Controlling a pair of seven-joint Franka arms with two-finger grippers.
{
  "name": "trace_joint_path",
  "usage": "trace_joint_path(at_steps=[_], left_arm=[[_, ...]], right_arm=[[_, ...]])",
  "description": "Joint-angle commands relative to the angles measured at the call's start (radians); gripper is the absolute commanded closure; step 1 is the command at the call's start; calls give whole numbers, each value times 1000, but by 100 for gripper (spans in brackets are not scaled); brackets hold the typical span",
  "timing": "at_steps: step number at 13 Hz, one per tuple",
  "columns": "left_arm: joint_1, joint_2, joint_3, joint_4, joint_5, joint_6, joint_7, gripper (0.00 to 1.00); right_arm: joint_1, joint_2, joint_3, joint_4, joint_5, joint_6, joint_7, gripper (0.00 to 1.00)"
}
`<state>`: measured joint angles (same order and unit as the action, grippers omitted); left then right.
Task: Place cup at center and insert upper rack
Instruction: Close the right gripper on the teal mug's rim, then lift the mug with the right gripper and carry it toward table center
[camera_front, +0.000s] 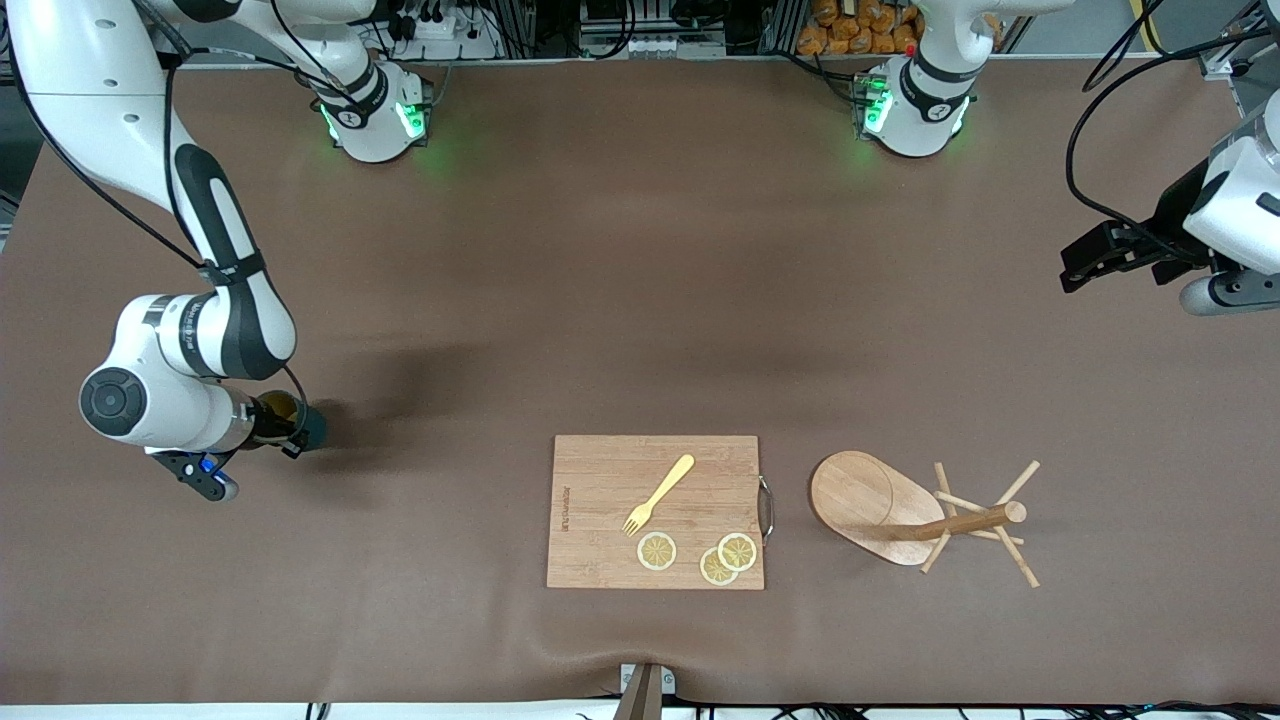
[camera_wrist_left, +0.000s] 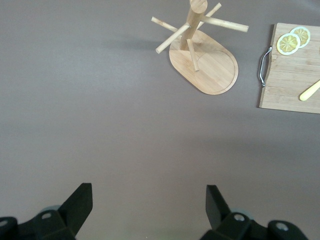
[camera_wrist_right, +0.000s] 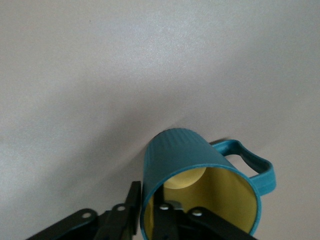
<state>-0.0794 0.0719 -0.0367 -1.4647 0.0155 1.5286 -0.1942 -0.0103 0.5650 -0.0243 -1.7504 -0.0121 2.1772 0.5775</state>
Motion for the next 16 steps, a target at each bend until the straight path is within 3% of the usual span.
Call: trace_joint_path(at_steps=[1, 4, 7, 9, 16], left_arm=[[3, -9, -5, 6, 0, -4, -8, 0], [-2, -7, -5, 6, 1, -4, -5, 0], [-3, -9, -6, 6, 0, -4, -8, 0], [-2, -11, -6, 6, 0, -4, -8, 0], [6, -1, -5, -6, 1, 1, -7, 0]], right_arm=[[-5, 7, 10, 15, -20, -14, 21, 100], [16, -23, 20, 32, -17, -92, 89, 100], [107, -108, 29, 37, -2, -192, 255, 100], [173, -164, 46, 31, 58, -232, 376, 100], [499, -192, 46, 34, 141, -192, 907, 100]])
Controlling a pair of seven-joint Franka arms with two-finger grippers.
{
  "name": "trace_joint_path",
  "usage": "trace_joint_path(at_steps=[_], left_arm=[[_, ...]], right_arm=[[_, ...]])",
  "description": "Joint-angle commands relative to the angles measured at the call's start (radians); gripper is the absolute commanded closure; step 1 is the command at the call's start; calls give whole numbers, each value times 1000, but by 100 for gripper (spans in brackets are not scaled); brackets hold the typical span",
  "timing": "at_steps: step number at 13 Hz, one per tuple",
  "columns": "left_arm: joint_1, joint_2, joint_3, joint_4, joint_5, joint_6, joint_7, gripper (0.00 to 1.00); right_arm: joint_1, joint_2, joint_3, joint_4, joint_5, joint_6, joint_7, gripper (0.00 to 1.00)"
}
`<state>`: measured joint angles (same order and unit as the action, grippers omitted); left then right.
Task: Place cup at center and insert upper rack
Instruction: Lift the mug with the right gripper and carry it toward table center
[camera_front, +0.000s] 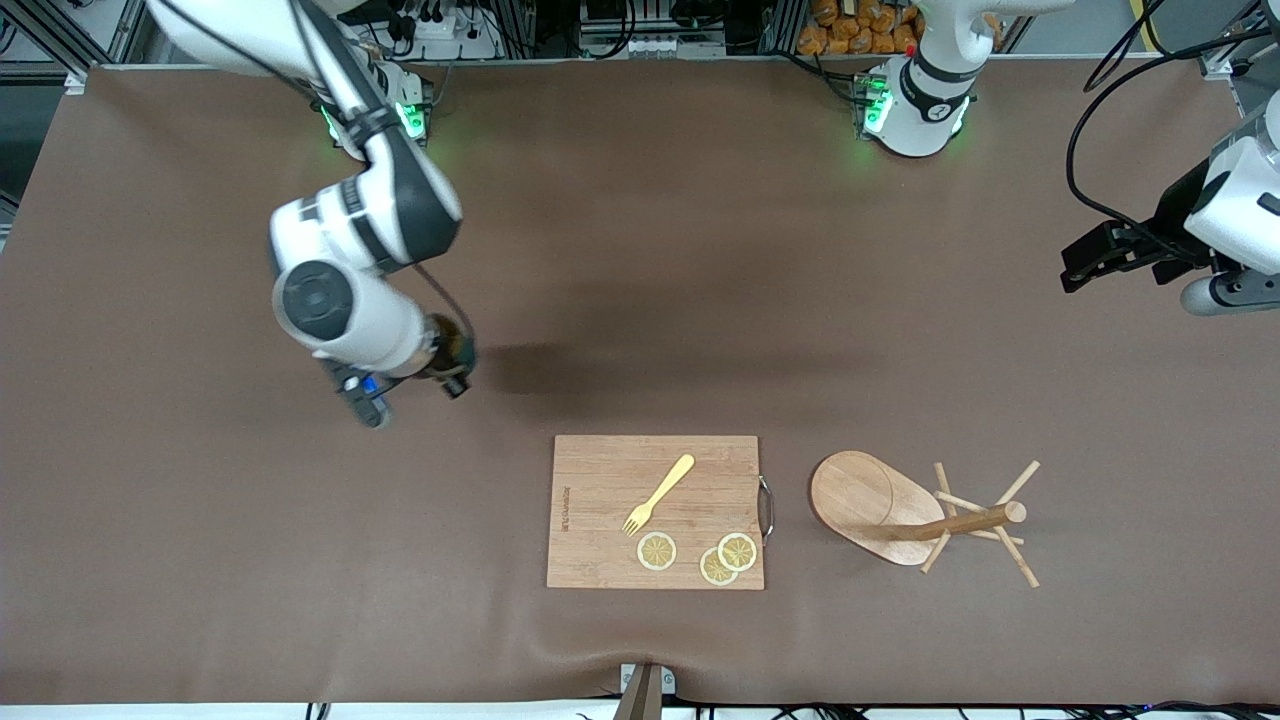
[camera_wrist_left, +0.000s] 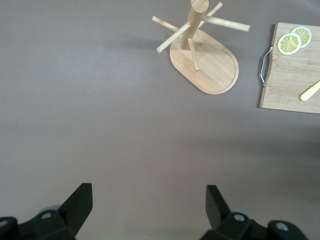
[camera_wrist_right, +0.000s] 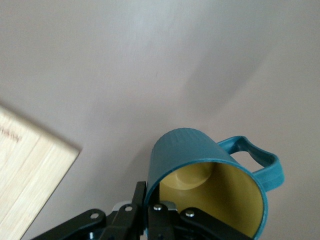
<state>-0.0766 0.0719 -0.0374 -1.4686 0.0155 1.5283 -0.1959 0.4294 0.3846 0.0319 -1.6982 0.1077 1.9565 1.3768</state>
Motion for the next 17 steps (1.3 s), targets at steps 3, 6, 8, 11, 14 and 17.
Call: trace_joint_path(at_steps=[3, 6, 8, 11, 14, 17], left_arm=[[6, -3, -4, -6, 1, 1, -3, 0], [4, 0, -4, -6, 1, 9, -3, 0], [6, 2, -4, -6, 1, 13, -2, 0], [5, 3, -4, -7, 1, 15, -2, 0], [4, 12, -4, -7, 1, 23, -2, 0], [-2, 25, -4, -6, 1, 30, -2, 0]], right_arm=[[172, -4, -10, -24, 21, 61, 264, 100], [268, 4, -10, -49, 23, 122, 324, 100], [282, 10, -10, -104, 23, 209, 330, 100], [301, 22, -10, -155, 21, 274, 327, 100], [307, 59, -10, -155, 23, 311, 329, 100], [302, 76, -10, -155, 30, 317, 327, 100]])
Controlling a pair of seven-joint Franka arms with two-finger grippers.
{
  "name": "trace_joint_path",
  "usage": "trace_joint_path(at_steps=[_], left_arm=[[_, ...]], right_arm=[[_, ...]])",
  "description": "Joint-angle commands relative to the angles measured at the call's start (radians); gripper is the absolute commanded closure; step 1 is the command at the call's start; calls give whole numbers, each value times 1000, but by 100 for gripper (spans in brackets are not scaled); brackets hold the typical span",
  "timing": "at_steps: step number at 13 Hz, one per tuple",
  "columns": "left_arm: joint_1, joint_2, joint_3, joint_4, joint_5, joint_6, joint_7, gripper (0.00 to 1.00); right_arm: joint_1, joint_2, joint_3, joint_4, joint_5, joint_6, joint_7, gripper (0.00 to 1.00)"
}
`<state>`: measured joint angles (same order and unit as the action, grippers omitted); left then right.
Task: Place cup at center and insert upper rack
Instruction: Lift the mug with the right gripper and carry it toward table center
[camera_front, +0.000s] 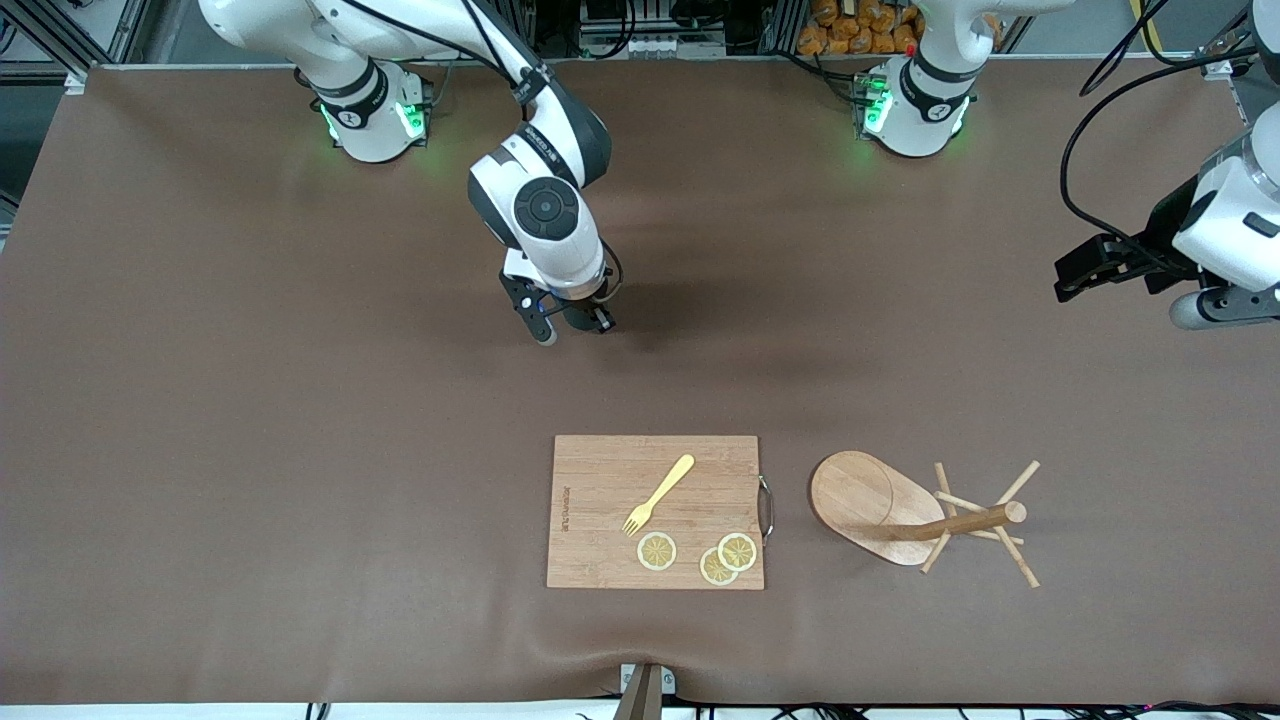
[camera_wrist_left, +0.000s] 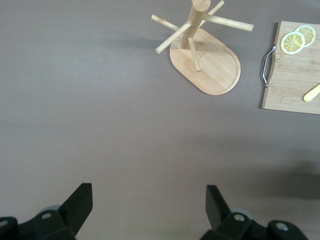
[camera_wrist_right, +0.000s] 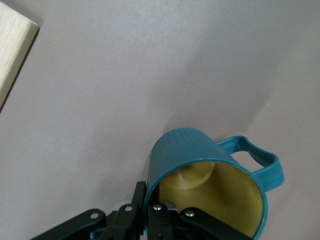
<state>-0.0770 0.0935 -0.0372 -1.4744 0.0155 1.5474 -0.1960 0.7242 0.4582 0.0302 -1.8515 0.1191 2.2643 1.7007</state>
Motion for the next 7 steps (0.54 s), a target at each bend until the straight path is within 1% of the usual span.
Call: trace_joint_path(at_steps=[1, 7], left_arm=[[-6, 3, -4, -3, 1, 10, -2, 0], [-18, 3, -6, 2, 1, 11, -8, 0]], right_arm=[[8, 7, -9, -2, 19, 15, 0, 100], [44, 25, -7, -2, 19, 44, -4, 100]])
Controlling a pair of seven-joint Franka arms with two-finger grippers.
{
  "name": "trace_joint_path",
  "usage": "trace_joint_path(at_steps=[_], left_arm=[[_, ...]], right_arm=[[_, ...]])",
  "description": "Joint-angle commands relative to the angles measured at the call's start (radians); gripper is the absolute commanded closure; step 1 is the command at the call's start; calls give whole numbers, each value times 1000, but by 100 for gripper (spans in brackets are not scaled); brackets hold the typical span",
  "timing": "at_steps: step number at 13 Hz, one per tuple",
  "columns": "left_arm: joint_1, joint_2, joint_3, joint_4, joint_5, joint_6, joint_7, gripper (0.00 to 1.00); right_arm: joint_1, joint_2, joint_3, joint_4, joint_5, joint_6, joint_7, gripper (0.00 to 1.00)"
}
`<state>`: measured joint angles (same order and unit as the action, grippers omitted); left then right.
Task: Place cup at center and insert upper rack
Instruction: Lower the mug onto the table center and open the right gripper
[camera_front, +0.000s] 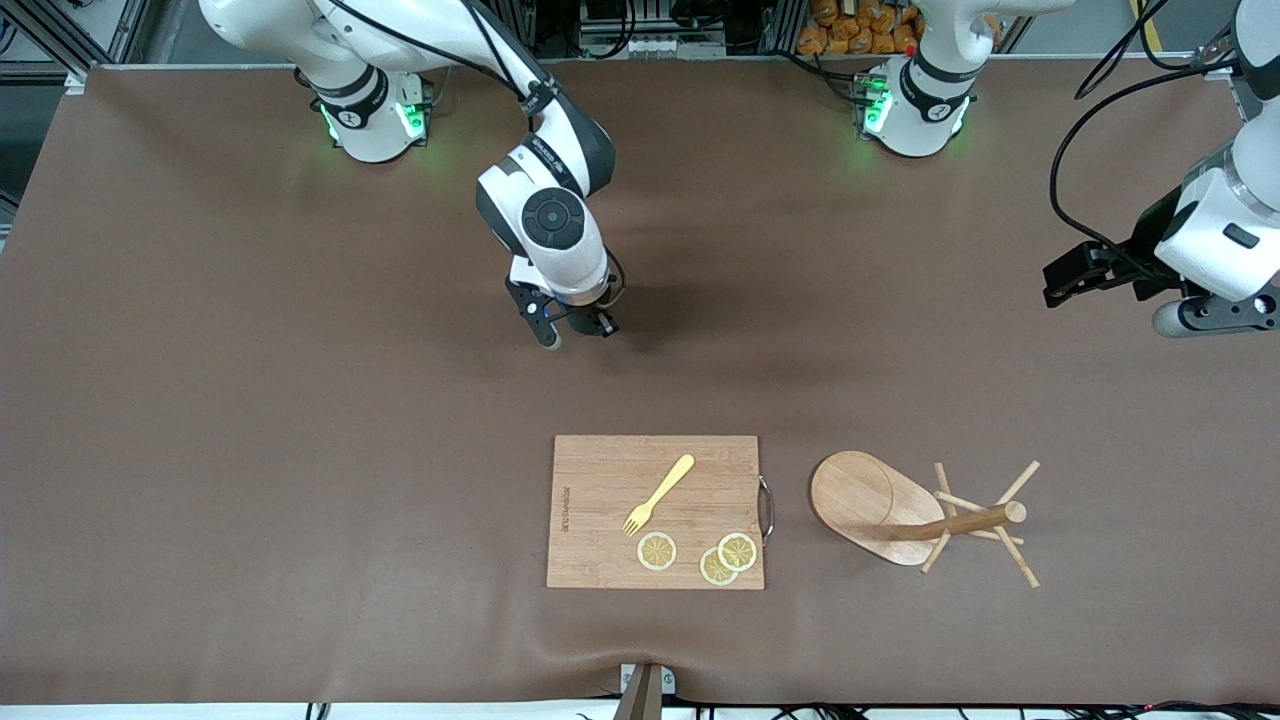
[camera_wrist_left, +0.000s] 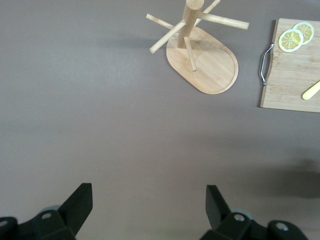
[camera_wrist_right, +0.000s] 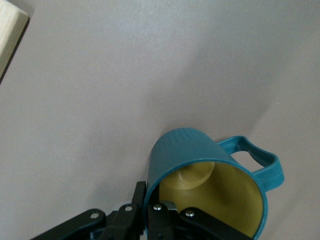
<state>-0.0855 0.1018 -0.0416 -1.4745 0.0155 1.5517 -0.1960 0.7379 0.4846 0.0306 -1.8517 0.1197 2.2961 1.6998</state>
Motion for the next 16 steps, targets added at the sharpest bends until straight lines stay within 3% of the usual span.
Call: trace_joint_path(at_steps=[1, 8, 15, 16], left_arm=[[-26, -7, -1, 2, 1, 5, -19, 0], [-37, -7, -96, 10, -2, 5, -221, 0], [-154, 18, -103, 13, 0, 88, -411, 0], [-166, 18, -103, 13, 1, 90, -427, 0]], right_arm=[[38, -3, -8, -1, 20, 23, -2, 100], [61, 12, -5, 2, 25, 63, 6, 100], [97, 22, -6, 6, 74, 108, 6, 68], [97, 22, -6, 6, 74, 106, 6, 59]])
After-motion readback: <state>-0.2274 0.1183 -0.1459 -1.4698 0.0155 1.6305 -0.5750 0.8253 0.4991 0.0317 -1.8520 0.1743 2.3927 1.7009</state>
